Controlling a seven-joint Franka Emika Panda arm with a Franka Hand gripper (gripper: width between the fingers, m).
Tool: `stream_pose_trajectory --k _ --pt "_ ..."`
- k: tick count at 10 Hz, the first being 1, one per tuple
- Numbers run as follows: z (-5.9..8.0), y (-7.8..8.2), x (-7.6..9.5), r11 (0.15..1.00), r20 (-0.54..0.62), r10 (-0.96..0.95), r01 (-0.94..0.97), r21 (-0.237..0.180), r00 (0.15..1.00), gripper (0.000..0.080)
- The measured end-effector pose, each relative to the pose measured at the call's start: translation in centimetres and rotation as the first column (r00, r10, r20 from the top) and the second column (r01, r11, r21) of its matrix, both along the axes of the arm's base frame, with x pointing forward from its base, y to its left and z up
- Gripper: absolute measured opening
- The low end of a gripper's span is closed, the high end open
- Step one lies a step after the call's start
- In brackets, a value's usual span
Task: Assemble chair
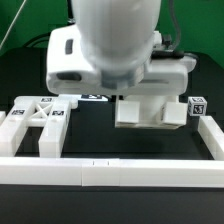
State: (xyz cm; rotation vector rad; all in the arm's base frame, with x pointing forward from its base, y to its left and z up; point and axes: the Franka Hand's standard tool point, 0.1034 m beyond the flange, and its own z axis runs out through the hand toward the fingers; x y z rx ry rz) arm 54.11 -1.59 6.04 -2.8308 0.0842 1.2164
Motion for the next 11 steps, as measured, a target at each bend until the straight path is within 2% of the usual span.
stream_pose_trajectory --k 1,2,3,4,8,9,10,11 --pt "-0.4 -0.3 0.2 1.000 -0.036 -0.002 0.002 0.003 0.999 0.0034" --pt "-0.4 -0.4 -0.3 1.000 -0.115 -0.003 0.005 0.011 0.993 0.0034" --pt "-1.2 -0.8 0.0 1.000 -0.148 -0.003 0.005 0.011 0.989 0.0034" --pt "-1.8 -1.0 0.6 1.000 -0.123 -0.003 0.003 0.007 0.992 0.0034" --pt "-2.1 -1.1 0.5 1.000 -0.128 -0.005 0.005 0.004 0.992 0.0034" --pt "-2.3 -1.3 0.4 1.000 -0.130 -0.008 0.008 0.003 0.991 0.0126" --pt "-2.3 -1.4 0.4 1.000 -0.131 -0.010 0.010 0.003 0.991 0.0322" --pt "-2.3 -1.5 0.4 1.000 -0.131 -0.011 0.012 0.003 0.991 0.0469"
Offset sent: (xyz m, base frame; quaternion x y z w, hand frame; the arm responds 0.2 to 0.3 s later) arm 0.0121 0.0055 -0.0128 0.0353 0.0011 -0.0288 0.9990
